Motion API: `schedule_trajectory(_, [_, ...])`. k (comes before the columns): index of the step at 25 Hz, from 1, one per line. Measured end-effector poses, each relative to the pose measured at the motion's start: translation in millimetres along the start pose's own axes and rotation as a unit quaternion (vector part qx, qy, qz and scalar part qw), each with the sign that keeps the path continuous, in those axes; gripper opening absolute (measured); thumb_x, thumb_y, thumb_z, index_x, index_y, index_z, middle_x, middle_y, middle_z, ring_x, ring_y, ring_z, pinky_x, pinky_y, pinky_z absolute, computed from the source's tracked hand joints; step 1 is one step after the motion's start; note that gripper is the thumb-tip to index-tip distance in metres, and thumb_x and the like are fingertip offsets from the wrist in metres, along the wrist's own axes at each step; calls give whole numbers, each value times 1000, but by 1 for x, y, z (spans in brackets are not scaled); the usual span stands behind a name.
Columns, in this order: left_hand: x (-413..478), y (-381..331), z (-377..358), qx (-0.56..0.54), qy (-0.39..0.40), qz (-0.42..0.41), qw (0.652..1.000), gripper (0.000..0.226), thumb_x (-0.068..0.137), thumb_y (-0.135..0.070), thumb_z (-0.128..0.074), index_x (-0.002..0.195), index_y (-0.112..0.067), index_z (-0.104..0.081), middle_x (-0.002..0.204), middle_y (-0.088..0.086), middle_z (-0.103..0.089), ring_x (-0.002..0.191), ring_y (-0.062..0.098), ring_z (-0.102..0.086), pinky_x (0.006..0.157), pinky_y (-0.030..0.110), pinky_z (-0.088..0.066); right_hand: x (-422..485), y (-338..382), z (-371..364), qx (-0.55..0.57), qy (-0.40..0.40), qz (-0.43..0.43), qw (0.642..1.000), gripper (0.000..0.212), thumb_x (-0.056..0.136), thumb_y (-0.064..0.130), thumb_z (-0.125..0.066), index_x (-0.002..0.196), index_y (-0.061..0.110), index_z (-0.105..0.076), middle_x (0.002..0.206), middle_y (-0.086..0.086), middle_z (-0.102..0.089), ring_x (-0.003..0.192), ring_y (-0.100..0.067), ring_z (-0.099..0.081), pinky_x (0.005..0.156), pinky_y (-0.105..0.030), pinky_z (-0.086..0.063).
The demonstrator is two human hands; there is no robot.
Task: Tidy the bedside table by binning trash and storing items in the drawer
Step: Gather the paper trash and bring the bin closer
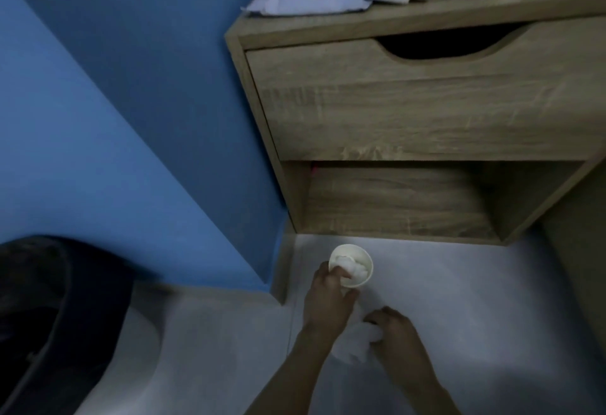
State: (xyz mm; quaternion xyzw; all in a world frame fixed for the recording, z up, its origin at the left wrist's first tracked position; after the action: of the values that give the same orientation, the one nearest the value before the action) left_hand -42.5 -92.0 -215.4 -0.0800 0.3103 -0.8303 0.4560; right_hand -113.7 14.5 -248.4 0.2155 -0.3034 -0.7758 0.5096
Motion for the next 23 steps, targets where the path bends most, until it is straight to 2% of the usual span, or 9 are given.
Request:
schedule_trajectory(4, [-2,-34,55,-2,-60,-26,998,29,84,-37,-61,108,-22,-62,119,2,-59,101,21,-60,72,23,-43,22,29,74,-20,-62,51,997,18,45,17,-60,60,21,-69,54,4,-65,46,-4,-59,53,-7,-40])
schedule_trajectory(6, [-7,-68,100,-2,-120,-61,991,27,78,-45,-57,100,-29,-62,113,-2,-58,97,20,-60,66,25,-46,39,54,135,9,-127,42,991,29,48,12,-65,71,27,-70,65,10,-66,62,9,-56,64,2,-36])
schedule_trajectory(8, [-18,-114,159,-41,-224,-130,965,28,70,-50,-53,89,-30,-58,100,-5,-59,86,15,-60,55,14,-39,52,95,208,21,-209,83,974,28,50,16,-66,75,27,-70,75,14,-64,77,14,-49,71,-4,-36])
schedule_trajectory(10, [-31,-161,222,-89,-302,-205,927,23,66,-45,-57,81,-28,-55,89,-6,-58,75,13,-58,53,15,-39,52,150,288,1,-308,145,940,24,51,19,-69,73,26,-71,81,10,-63,86,4,-49,76,-18,-37])
schedule_trajectory(13, [-36,-221,299,-101,-375,-277,879,21,67,-40,-61,78,-22,-57,87,-2,-59,74,15,-55,60,24,-40,66,202,375,13,-366,104,925,35,57,2,-75,82,26,-71,87,-4,-56,87,-25,-51,69,-29,-38])
schedule_trajectory(15, [-19,-251,336,-78,-384,-248,886,21,68,-36,-61,80,-19,-57,94,2,-61,82,19,-55,64,24,-37,87,223,408,8,-399,81,913,39,61,1,-68,88,29,-70,85,-8,-65,84,-28,-59,66,-25,-41])
schedule_trajectory(18, [24,-279,361,-32,-324,-174,929,20,76,-25,-62,92,-13,-60,103,6,-59,94,24,-55,67,26,-35,122,244,430,-30,-446,44,894,31,66,0,-60,92,9,-74,79,-22,-71,71,-37,-61,61,-33,-45])
schedule_trajectory(20, [48,-291,368,1,-283,-150,948,30,77,-23,-60,103,-10,-62,109,10,-61,100,28,-56,70,29,-38,144,249,435,-34,-439,39,897,27,71,3,-55,92,1,-72,75,-25,-68,63,-35,-55,58,-30,-37])
schedule_trajectory(23, [71,-306,367,17,-215,-148,965,39,78,-21,-58,114,-8,-58,118,15,-59,107,33,-55,77,32,-41,179,251,423,-64,-337,52,938,45,70,14,-44,107,-2,-63,98,-30,-64,89,-41,-56,67,-34,-38])
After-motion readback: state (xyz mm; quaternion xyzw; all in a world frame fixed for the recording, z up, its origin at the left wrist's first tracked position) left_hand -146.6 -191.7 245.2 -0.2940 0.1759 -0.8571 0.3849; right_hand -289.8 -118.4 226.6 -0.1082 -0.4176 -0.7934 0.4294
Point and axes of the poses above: each hand's wrist, its own x-axis towards the middle knuckle, its own z-axis out of the back of the hand, y = z × x, the point moved 5 cm from there along x, towards the middle knuckle
